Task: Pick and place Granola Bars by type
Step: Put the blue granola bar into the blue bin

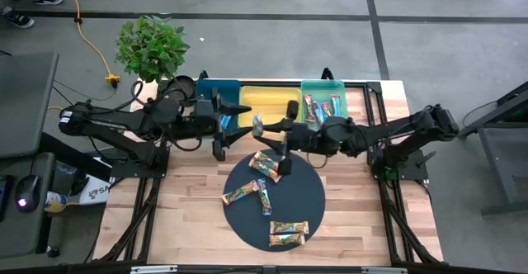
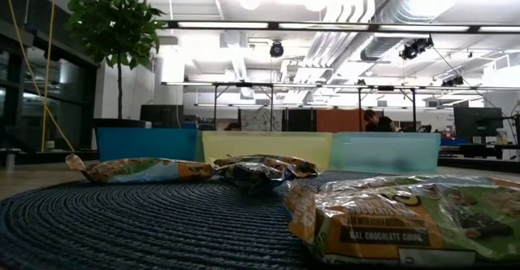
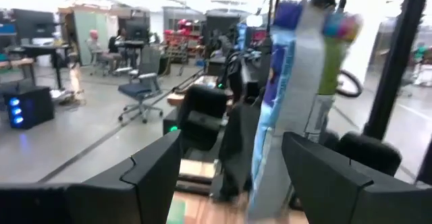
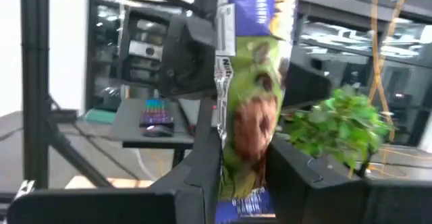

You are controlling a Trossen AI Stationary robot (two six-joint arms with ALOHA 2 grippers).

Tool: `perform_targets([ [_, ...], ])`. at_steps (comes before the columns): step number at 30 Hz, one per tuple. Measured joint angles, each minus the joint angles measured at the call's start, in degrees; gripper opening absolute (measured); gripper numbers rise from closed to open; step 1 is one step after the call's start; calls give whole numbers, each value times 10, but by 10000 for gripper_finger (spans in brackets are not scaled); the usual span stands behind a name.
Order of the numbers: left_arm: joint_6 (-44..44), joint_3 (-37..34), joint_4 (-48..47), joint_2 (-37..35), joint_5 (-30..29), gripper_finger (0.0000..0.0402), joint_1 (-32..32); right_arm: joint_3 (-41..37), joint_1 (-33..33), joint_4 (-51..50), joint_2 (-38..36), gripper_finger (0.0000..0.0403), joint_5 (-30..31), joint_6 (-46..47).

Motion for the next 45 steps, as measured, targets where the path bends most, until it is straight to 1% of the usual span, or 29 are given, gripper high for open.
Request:
perform_targets([
  [3,0,0,16,1,23,253,3,26,-6,-42,16,89,-7,0],
  [6,0,0,13,1,32,253,2,32,-14,-47,22,89,-17,3],
  [12,-18,0,4,1,107,253,2,32,-19,-42,19,89,-16,6],
  [14,-23,0,-2,1,114,253,2,32,-18,-43,19,89,-16,7],
  [22,-25,0,-1,2,96,253,2,32,-18,-46,19,89,-10,11],
  [25,-21,1,-1,10,96,253,2,32,-21,-46,19,89,-8,14],
  [27,-13,1,8,21,93,253,2,32,-26,-47,19,89,-17,25],
  [30,0,0,21,32,81,253,2,32,-33,-47,19,89,-26,32],
  [32,11,1,48,42,65,253,2,32,-34,-47,19,89,-25,34],
  [35,20,0,50,46,42,253,2,32,-34,-46,18,89,-28,35],
  [45,48,1,55,50,5,253,2,32,-33,-49,18,89,-30,37],
])
